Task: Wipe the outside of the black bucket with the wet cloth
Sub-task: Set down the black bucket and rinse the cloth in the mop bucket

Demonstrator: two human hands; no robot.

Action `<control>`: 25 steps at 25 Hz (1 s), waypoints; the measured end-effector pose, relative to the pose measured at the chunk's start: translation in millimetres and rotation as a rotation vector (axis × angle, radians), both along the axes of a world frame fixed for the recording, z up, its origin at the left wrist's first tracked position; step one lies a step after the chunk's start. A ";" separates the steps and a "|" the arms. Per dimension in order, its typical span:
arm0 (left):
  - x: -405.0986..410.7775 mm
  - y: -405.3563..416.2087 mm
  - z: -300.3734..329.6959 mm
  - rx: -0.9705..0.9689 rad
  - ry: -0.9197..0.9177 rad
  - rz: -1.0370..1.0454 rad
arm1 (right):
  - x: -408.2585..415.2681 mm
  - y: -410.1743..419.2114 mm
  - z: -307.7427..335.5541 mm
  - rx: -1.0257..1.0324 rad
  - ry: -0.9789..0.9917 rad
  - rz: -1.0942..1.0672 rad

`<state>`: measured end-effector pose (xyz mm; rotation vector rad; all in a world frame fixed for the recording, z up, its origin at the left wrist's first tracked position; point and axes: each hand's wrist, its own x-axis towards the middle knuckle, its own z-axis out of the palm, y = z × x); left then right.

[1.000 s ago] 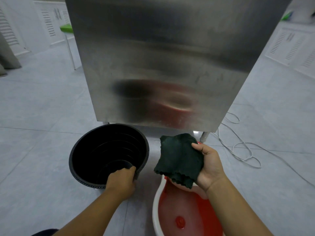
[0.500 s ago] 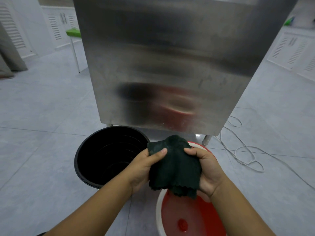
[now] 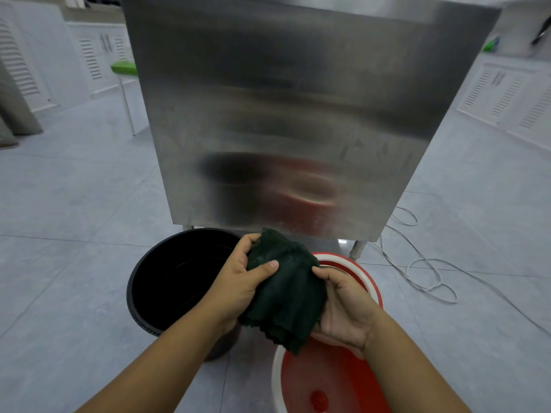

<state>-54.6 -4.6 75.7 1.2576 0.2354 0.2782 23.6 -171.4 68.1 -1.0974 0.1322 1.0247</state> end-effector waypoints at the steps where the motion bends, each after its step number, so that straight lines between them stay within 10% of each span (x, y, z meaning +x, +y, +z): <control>1: 0.3 1.9 0.9 -0.020 0.006 -0.005 | 0.8 -0.6 -0.2 0.049 0.019 -0.020; 8: 3.2 -2.8 -7.3 -0.153 0.115 0.066 | 10.1 8.3 -4.4 0.102 -0.214 -0.416; 14: 8.3 -1.9 -13.1 -0.133 0.217 0.084 | 10.2 1.3 -16.9 0.104 0.053 -0.134; 25: 37.4 1.3 -30.4 0.300 0.298 0.046 | 53.1 2.5 -40.1 -0.096 -0.275 -0.151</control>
